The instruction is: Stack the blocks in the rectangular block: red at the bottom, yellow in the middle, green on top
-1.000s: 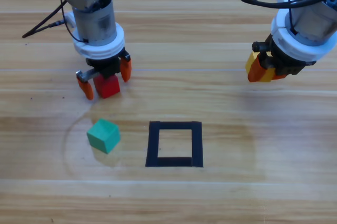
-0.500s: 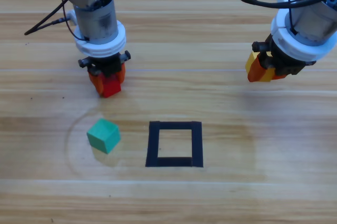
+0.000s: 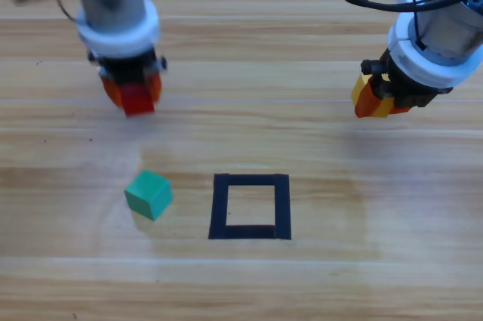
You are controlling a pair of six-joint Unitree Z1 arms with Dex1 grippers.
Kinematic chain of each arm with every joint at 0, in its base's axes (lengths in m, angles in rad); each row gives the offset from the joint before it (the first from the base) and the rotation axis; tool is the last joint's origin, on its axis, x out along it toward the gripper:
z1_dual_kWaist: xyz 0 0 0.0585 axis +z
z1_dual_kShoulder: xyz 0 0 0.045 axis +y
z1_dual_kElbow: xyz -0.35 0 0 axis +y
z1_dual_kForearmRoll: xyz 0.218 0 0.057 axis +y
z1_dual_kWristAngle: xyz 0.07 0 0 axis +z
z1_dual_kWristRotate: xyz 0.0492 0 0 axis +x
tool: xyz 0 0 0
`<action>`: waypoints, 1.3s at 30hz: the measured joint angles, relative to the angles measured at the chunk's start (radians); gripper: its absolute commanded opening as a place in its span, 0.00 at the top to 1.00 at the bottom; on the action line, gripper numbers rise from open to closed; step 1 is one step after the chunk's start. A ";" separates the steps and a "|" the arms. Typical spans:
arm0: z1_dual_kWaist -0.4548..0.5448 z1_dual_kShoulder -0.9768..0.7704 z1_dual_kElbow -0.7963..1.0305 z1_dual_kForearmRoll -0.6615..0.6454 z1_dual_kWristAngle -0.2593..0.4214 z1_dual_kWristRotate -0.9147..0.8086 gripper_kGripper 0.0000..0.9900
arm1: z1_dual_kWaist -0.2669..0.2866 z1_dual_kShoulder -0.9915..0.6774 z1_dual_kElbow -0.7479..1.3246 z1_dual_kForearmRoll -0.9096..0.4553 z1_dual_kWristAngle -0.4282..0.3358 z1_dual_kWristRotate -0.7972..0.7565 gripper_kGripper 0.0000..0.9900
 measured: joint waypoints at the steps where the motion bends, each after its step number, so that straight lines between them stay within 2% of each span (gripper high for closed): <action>1: -0.002 -0.036 0.006 0.003 -0.001 0.032 0.98 | 0.000 0.000 0.000 0.000 0.000 0.000 0.82; 4: -0.023 -0.137 0.020 0.014 -0.001 0.112 0.98 | 0.000 0.000 0.002 0.000 0.000 0.000 0.82; 8: -0.112 -0.194 0.043 0.021 -0.002 0.204 0.98 | 0.000 0.000 0.007 0.000 -0.001 0.000 0.82; 13: -0.240 -0.133 0.037 0.021 -0.029 0.291 0.98 | 0.000 0.000 0.015 0.000 -0.002 0.000 0.82; 18: -0.322 -0.025 -0.025 0.023 -0.053 0.308 0.98 | 0.000 0.000 0.015 0.000 -0.003 0.000 0.82; 21: -0.355 0.027 -0.063 0.023 -0.058 0.272 0.97 | 0.000 0.000 0.015 -0.001 -0.004 0.000 0.82; 25: -0.377 0.065 -0.081 0.027 -0.058 0.143 0.97 | 0.000 0.000 0.015 -0.001 -0.004 0.000 0.82; 39: -0.422 0.070 -0.081 0.066 -0.030 -0.154 0.97 | 0.000 0.000 0.015 -0.001 -0.004 0.000 0.82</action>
